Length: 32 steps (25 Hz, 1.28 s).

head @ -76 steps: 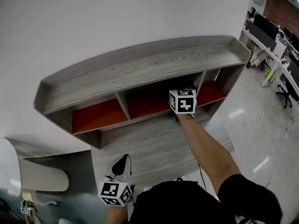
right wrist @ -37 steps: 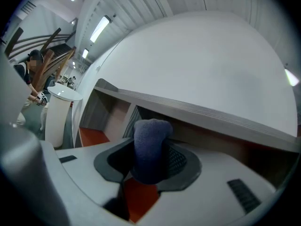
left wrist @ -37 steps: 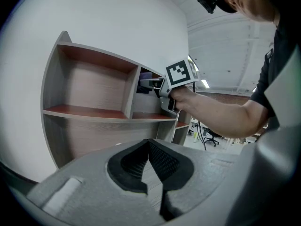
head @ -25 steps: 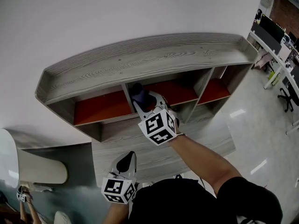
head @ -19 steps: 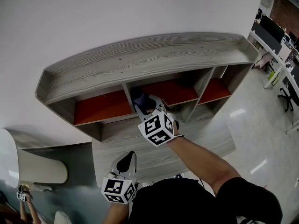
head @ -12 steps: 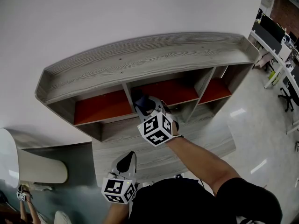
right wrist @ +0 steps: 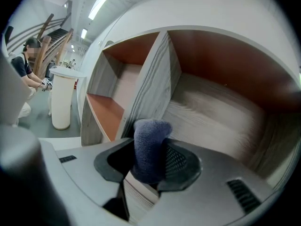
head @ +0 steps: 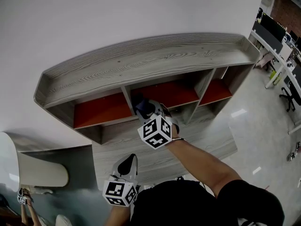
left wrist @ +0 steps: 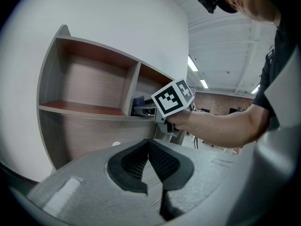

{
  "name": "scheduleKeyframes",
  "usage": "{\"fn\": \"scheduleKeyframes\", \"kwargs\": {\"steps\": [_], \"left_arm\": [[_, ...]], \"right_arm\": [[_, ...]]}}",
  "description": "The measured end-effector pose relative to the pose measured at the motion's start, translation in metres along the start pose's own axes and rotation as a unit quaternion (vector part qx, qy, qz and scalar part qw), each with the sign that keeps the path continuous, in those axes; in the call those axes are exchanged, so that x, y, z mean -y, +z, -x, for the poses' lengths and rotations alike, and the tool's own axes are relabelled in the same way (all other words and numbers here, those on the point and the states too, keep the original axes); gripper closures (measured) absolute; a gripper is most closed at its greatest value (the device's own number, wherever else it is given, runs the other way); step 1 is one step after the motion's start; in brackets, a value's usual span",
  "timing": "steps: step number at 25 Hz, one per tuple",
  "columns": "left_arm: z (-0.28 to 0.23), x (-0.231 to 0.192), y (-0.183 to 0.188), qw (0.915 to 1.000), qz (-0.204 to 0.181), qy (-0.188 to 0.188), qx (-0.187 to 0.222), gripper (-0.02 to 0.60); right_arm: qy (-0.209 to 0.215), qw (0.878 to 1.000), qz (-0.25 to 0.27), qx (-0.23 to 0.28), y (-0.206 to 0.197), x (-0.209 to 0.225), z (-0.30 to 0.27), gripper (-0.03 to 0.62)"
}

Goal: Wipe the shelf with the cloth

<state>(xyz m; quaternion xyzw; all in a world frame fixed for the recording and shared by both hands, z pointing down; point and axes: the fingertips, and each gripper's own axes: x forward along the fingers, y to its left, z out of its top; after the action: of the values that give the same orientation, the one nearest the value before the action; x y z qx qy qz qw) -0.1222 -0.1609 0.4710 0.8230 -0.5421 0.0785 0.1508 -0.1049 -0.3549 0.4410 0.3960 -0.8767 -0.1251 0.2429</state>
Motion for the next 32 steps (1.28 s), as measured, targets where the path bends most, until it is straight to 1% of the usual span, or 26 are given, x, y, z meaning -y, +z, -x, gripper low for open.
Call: {"fn": "scheduleKeyframes", "kwargs": {"steps": [11,23,32], "left_arm": [[-0.006,0.005,0.002,1.0000,-0.001,-0.006,0.002,0.572],[-0.021,0.021,0.005,0.9995,-0.014,-0.027,-0.007,0.571],[-0.035,0.036,0.005,0.9987,-0.015,-0.046,-0.013,0.572]], "right_arm": [[-0.012,1.000,-0.003,-0.006,-0.010,0.015,0.006,0.436],[-0.059,0.997,-0.054,-0.022,-0.045,0.066,0.029,0.436],[-0.102,0.989,-0.099,-0.035,-0.075,0.111,0.050,0.436]]}}
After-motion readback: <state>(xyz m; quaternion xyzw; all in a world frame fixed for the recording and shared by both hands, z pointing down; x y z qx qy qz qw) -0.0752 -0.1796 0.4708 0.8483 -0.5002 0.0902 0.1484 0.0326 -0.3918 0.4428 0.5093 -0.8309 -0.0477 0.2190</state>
